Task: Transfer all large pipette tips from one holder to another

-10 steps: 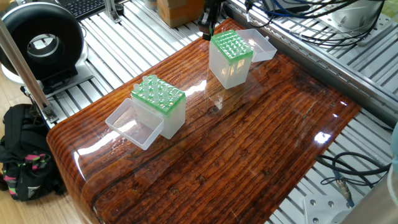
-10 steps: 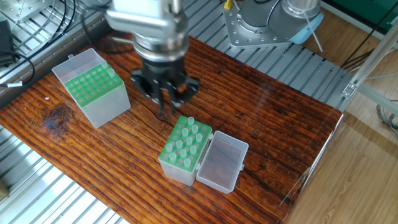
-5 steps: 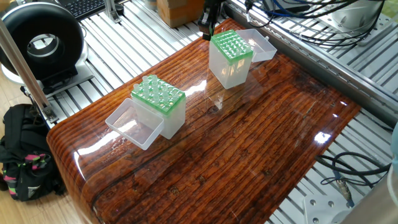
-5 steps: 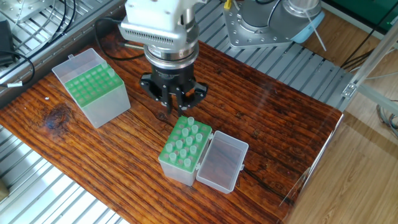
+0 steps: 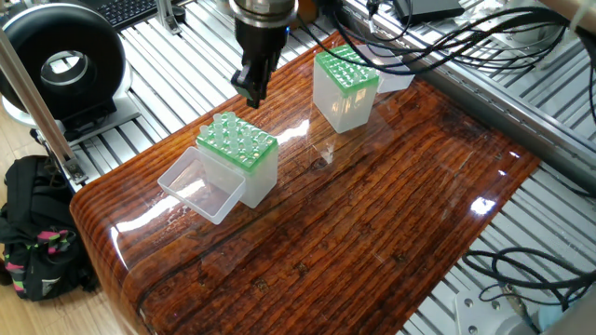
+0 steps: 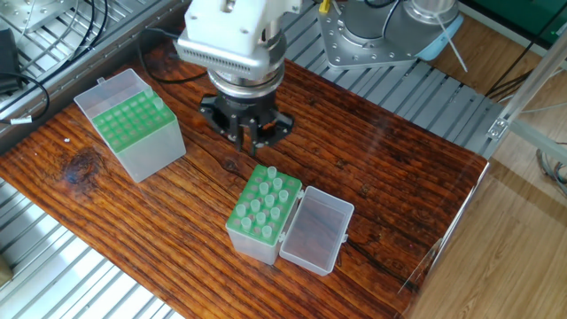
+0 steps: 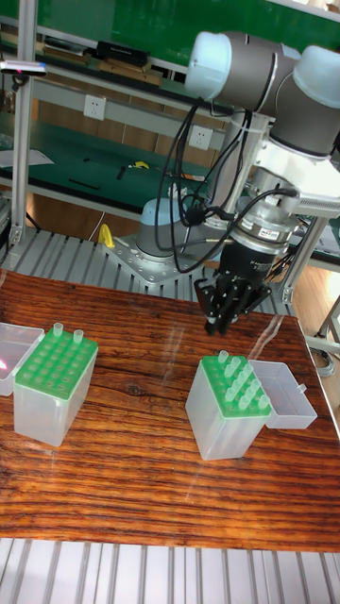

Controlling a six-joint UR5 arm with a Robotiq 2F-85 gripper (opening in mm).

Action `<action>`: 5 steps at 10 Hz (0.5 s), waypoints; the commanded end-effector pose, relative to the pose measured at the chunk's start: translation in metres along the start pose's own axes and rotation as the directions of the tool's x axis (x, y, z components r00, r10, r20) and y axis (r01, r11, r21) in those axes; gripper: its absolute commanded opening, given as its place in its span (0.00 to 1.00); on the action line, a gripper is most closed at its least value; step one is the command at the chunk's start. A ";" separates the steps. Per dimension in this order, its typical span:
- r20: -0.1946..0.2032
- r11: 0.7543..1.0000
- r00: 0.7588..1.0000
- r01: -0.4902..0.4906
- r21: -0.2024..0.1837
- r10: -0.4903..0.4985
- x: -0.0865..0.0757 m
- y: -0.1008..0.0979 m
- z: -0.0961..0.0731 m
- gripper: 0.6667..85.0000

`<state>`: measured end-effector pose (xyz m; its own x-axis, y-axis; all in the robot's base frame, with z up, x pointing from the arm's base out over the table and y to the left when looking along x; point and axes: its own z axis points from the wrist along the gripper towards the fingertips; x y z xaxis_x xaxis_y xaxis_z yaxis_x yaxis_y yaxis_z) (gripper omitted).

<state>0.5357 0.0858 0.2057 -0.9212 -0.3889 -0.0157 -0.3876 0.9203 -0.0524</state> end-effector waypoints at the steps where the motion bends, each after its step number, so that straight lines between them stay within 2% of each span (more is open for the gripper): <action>1: -0.065 1.000 0.998 -0.020 -0.002 0.020 0.037 0.029 -0.005 0.29; 2: -0.069 1.000 0.997 -0.022 -0.004 0.022 0.041 0.040 0.000 0.29; 3: -0.063 1.000 0.998 -0.029 0.001 0.029 0.037 0.048 0.007 0.29; 5: -0.067 0.999 0.997 -0.026 0.019 0.027 0.028 0.042 0.012 0.29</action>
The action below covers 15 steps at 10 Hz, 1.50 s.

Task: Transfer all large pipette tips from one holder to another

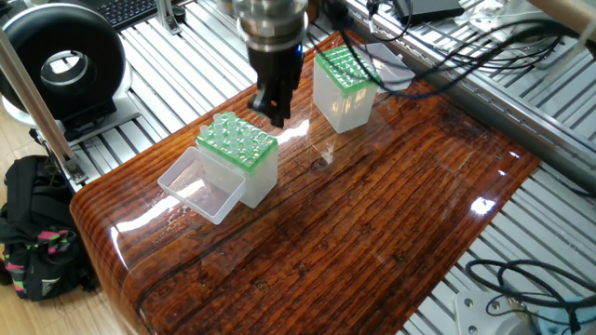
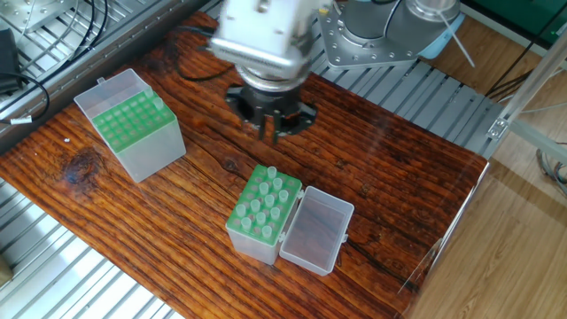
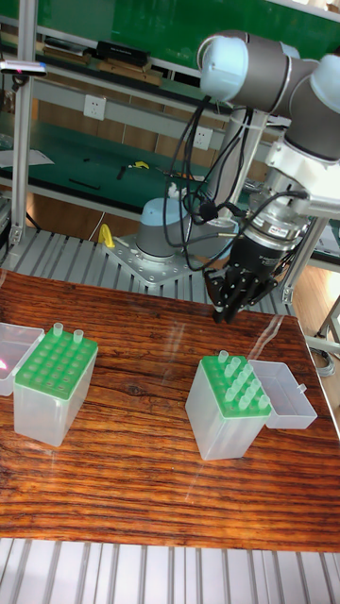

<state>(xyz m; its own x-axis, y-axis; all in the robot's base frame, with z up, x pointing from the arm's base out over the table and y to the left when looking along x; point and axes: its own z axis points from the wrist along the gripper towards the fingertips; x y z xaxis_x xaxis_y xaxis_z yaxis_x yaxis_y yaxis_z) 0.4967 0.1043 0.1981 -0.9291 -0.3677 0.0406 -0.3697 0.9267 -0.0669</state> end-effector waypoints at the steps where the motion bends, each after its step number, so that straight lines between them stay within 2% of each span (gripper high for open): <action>1: -0.008 1.000 1.000 -0.004 0.001 0.004 -0.007 0.008 0.011 0.30; 3: -0.006 1.000 1.000 -0.001 -0.005 0.001 -0.024 0.008 0.013 0.33; 5: -0.021 1.000 1.000 -0.001 -0.009 0.001 -0.031 0.013 0.012 0.33; 6: -0.021 1.000 1.000 -0.001 -0.008 0.001 -0.036 0.014 0.017 0.33; 9: -0.070 0.999 0.997 0.036 0.012 -0.035 -0.021 0.014 0.023 0.33; 11: -0.069 0.999 0.997 0.036 0.005 -0.035 -0.023 0.014 0.024 0.32; 14: -0.039 0.998 0.998 0.052 -0.034 -0.054 -0.033 0.017 0.027 0.32; 15: -0.037 0.998 0.998 0.059 -0.033 -0.060 -0.032 0.015 0.027 0.32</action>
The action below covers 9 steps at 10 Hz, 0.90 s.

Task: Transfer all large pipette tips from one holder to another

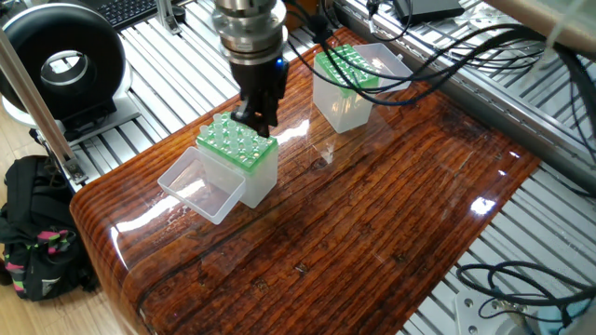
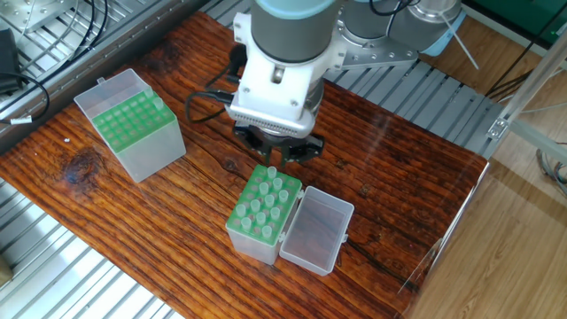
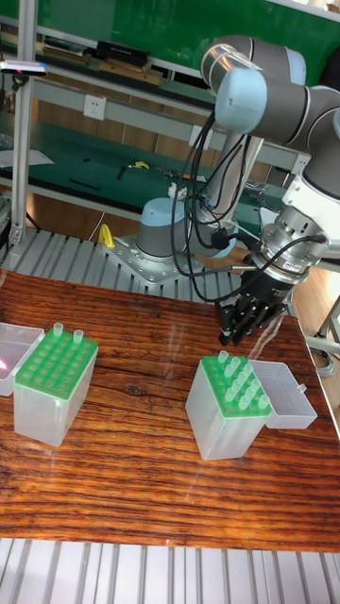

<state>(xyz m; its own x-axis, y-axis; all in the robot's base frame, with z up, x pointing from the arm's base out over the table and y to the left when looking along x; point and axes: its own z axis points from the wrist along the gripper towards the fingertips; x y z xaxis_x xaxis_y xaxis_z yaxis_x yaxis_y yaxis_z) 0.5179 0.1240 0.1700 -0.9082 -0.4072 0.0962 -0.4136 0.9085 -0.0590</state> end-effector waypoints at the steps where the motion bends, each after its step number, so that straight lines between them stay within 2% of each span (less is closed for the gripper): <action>1: 0.018 0.999 1.000 0.021 -0.025 -0.021 -0.003 -0.001 0.002 0.32; 3: 0.036 0.999 0.999 0.039 -0.025 -0.038 -0.006 -0.009 0.008 0.32; 9: 0.063 0.999 0.997 0.042 -0.021 -0.041 -0.016 -0.011 0.008 0.39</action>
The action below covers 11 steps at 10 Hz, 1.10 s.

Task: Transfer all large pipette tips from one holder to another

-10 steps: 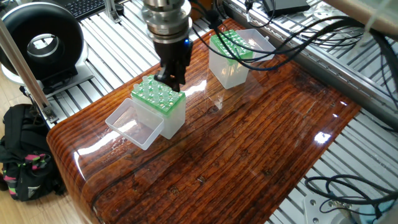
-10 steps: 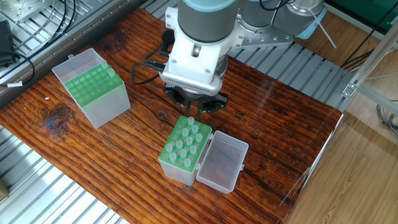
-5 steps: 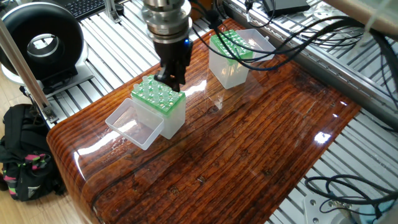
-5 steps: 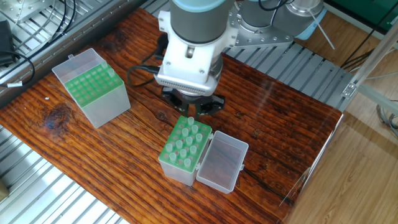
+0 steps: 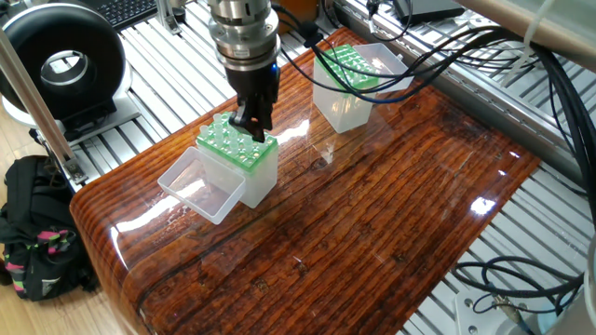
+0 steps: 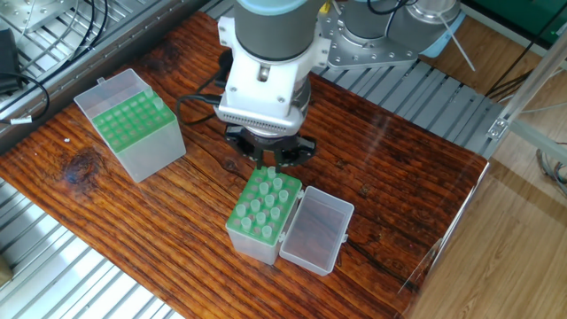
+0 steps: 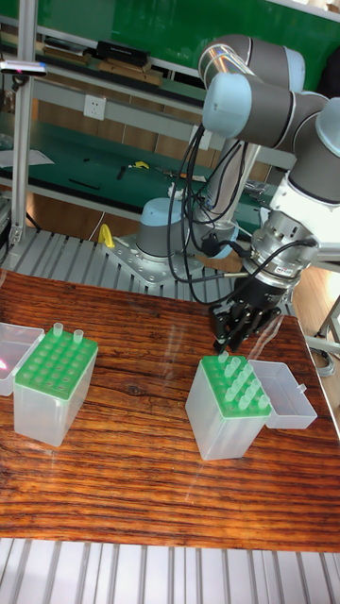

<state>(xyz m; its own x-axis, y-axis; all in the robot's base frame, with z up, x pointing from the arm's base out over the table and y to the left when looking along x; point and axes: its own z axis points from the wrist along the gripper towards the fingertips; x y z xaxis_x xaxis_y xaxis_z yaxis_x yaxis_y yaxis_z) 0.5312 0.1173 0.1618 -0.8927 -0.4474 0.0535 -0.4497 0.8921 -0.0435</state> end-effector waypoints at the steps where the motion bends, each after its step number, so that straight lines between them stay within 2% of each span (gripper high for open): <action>1: 0.020 1.000 1.000 0.001 -0.010 -0.001 -0.006 -0.001 0.000 0.40; 4: 0.017 1.000 1.000 0.000 0.003 0.000 -0.005 -0.005 0.000 0.40; 8: 0.022 1.000 1.000 0.004 -0.014 -0.004 -0.006 -0.002 0.002 0.40; 11: 0.015 1.000 1.000 -0.002 -0.013 0.002 0.008 0.009 -0.002 0.40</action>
<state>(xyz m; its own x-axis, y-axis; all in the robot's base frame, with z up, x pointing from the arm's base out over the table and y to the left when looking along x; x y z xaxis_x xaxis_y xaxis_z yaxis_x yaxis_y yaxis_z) 0.5309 0.1175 0.1612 -0.8913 -0.4516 0.0396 -0.4530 0.8905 -0.0415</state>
